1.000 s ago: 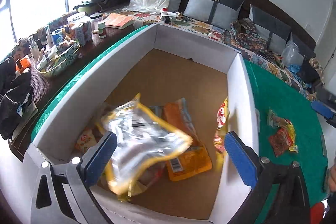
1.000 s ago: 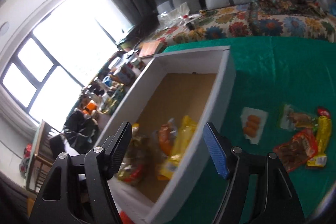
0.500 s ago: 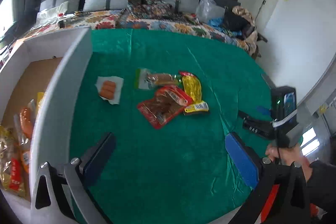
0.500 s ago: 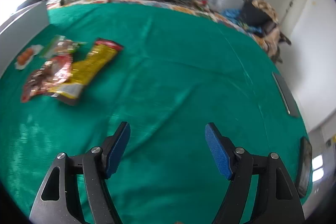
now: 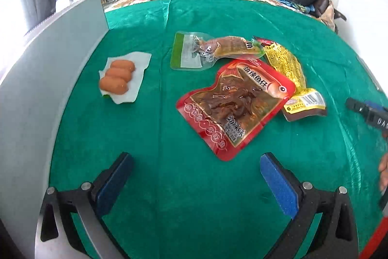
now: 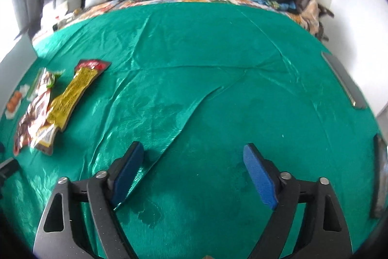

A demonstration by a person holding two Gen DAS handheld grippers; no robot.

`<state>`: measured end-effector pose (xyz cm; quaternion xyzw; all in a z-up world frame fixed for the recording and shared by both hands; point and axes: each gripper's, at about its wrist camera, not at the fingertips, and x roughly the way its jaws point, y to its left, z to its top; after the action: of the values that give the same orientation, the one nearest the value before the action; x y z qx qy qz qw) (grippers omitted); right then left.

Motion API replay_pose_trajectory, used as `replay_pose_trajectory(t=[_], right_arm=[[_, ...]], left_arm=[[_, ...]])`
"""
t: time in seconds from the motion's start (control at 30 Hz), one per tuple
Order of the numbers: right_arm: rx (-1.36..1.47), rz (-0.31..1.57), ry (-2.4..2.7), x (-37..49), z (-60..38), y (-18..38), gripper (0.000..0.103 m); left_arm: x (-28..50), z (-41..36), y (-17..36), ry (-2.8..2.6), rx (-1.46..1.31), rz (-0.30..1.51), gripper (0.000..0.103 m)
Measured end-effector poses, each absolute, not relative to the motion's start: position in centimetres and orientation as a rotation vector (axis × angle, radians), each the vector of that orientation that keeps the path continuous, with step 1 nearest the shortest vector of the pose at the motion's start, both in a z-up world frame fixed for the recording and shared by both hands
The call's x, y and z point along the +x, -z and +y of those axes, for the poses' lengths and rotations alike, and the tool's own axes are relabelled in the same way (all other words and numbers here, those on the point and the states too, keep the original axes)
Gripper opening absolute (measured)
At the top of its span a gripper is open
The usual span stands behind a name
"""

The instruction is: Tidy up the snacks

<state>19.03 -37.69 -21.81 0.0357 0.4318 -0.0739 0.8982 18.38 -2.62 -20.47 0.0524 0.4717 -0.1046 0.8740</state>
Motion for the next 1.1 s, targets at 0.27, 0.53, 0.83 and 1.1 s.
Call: replay_pose_trajectory(t=[0.27,0.53,0.83,1.1], right_arm=[[0.075,0.896,0.159,18.79,-37.69,21.85,0.092],[0.074,0.896,0.159,18.81,-37.66,21.84,0.093],[0.074,0.896,0.159,18.80,-37.66,21.83,0.093],[0.074,0.896,0.159,18.77,-37.64,21.81,0.093]], left_arm=[[18.43,-2.24,20.70,0.214,0.103,0.964,0.103],[18.47,-2.25,20.69,0.215,0.103,0.964,0.103],[18.48,-2.22,20.70,0.215,0.103,0.963,0.103],[18.50,-2.22,20.70,0.215,0.103,0.963,0.103]])
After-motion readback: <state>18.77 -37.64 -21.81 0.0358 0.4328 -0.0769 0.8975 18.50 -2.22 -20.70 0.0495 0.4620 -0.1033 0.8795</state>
